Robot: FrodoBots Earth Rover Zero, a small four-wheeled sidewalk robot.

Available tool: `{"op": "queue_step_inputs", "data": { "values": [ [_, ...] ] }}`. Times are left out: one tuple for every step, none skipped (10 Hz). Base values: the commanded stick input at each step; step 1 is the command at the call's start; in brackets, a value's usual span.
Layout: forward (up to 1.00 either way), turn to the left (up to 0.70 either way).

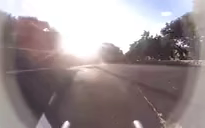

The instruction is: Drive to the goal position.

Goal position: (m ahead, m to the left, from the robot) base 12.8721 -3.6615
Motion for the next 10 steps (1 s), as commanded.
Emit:
{"op": "queue_step_inputs", "data": {
  "values": [
    [0.7,-0.27],
    [0.7,-0.15],
    [0.7,-0.07],
    [0.7,0.02],
    [0.7,0.03],
    [0.7,0.03],
    [0.7,-0.28],
    [0.7,-0.28],
    [0.7,-0.28],
    [0.7,-0.24]
  ]
}}
